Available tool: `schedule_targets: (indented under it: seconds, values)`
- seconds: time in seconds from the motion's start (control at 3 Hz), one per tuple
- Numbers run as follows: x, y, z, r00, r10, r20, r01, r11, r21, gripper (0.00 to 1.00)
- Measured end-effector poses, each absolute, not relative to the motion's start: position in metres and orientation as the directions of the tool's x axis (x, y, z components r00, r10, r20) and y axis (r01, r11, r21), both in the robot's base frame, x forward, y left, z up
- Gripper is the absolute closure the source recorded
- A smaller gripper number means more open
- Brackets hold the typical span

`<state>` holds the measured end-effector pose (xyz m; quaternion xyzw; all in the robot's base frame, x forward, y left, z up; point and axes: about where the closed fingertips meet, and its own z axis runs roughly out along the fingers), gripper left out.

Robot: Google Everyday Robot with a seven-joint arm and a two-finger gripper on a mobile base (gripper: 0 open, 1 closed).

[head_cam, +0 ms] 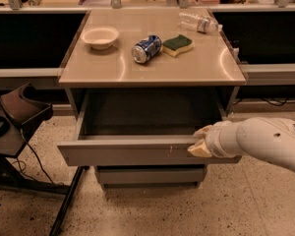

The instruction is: Open top drawer

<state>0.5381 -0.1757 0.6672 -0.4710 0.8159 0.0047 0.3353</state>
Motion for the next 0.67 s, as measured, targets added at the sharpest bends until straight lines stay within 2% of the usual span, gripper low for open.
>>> schedule_targets:
  seconds: [0.67]
  values:
    - [0.5299,-0.1760,0.6663,-0.329,-0.764,-0.554,-0.772,0.556,-0.308,1.00]
